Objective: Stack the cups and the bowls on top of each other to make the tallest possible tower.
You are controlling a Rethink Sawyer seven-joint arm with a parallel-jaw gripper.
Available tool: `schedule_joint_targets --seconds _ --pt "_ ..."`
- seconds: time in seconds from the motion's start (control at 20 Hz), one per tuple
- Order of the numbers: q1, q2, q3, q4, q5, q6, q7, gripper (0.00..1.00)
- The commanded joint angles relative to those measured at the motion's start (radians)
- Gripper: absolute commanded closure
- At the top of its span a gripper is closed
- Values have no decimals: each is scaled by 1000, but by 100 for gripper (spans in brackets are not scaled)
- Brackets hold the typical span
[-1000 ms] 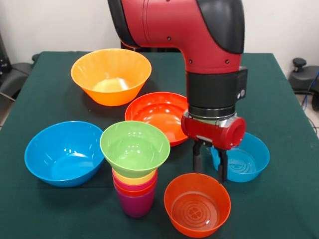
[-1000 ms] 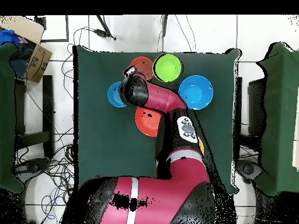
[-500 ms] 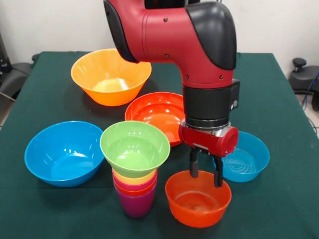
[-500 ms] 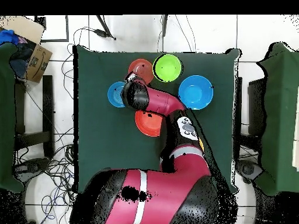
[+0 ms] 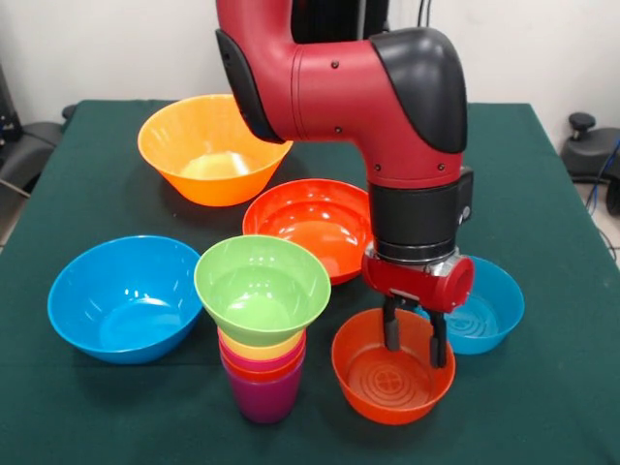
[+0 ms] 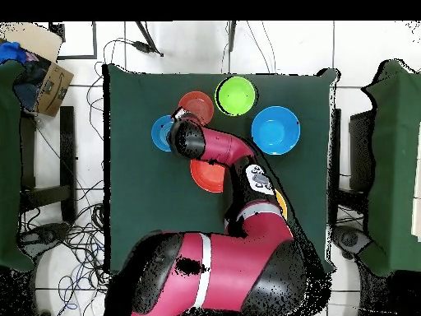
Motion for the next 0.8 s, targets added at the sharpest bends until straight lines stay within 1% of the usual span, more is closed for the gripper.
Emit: schedule_joint_targets --seconds 0.05,0.5,0.8 --pt "-25 3 105 -39 -68 20 -20 0" --pt "-28 -45 97 -66 -34 121 -26 0" --pt "-37 -62 97 -61 -30 140 -27 0"
